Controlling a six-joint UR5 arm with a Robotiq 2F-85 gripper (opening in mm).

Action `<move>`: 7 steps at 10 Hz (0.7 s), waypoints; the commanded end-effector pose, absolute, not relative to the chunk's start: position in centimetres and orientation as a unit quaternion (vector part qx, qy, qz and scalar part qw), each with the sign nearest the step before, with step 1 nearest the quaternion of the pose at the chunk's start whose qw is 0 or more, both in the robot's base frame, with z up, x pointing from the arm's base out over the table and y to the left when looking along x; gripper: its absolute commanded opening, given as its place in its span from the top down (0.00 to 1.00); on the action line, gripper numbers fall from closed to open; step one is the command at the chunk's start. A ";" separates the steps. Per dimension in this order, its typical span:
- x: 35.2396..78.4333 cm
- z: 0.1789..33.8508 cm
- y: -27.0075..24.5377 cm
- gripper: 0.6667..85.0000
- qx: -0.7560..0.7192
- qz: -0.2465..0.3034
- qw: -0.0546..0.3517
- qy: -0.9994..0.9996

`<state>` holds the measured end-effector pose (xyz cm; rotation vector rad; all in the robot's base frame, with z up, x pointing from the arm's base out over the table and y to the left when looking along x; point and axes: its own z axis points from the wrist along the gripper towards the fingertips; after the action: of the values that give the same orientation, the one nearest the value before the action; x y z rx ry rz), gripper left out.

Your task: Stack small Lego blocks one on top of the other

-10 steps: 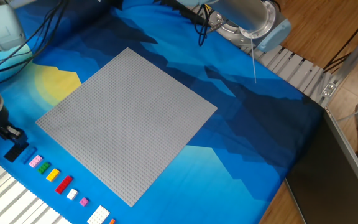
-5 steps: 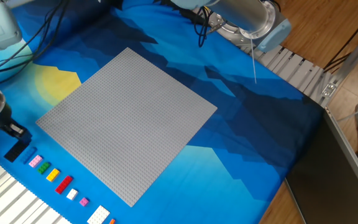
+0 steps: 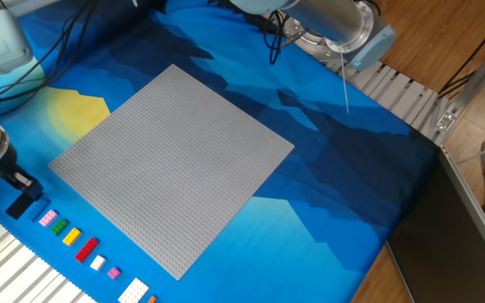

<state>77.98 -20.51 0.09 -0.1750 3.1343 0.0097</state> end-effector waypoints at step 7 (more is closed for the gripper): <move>80.0 -0.5 -20.0 0.40 -0.051 0.004 0.015 0.999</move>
<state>79.51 -20.07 -0.38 -0.1663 3.1147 0.0050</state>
